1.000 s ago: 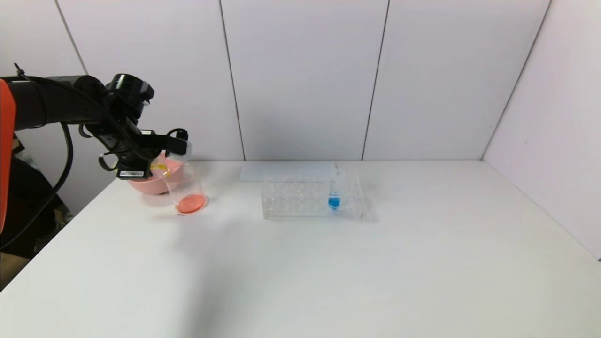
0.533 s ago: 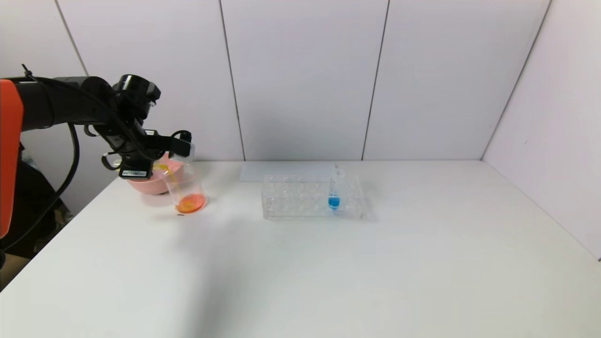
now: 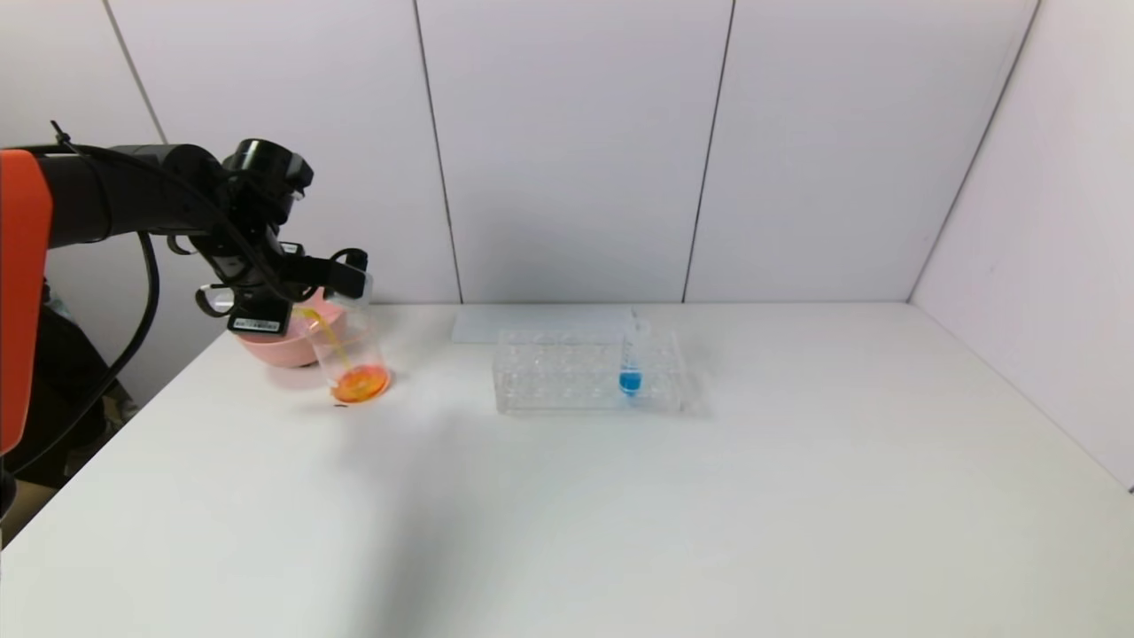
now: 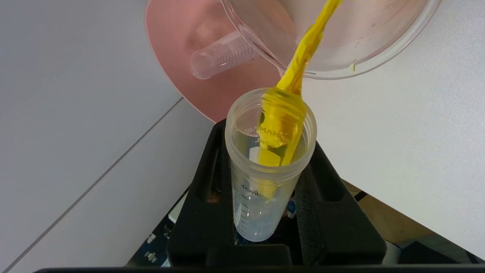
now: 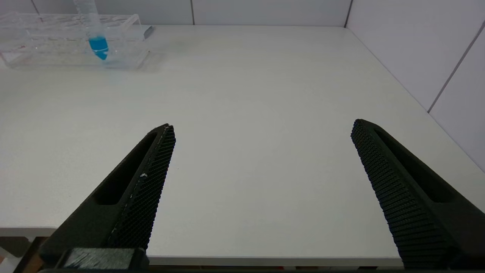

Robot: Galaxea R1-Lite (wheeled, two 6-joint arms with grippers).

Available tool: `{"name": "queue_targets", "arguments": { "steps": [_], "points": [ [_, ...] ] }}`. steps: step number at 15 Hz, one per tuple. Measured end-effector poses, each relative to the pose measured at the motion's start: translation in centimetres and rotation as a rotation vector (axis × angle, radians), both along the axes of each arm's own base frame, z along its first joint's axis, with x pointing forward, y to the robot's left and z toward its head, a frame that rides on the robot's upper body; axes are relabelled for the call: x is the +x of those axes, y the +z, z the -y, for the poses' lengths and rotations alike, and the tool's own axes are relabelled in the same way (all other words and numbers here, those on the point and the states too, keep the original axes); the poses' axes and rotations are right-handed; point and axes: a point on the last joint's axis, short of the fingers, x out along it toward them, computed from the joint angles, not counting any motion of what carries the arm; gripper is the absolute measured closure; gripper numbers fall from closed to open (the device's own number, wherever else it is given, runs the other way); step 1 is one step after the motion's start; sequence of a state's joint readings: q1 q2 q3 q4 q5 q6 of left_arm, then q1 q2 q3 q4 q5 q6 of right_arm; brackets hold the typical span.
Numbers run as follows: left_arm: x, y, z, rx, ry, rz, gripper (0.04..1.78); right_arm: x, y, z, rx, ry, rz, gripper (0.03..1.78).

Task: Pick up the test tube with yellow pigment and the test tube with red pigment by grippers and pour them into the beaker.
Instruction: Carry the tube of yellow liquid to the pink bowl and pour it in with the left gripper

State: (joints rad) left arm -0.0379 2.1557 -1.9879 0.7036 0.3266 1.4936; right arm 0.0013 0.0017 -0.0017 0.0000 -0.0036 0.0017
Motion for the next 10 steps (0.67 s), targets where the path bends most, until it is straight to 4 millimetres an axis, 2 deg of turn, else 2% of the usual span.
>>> {"name": "queue_targets", "arguments": {
  "steps": [10],
  "points": [
    [0.21, -0.05, 0.75, 0.054, 0.026, 0.018, 1.35, 0.0, 0.0, 0.0, 0.0, 0.0, 0.0, 0.11]
  ]
}}
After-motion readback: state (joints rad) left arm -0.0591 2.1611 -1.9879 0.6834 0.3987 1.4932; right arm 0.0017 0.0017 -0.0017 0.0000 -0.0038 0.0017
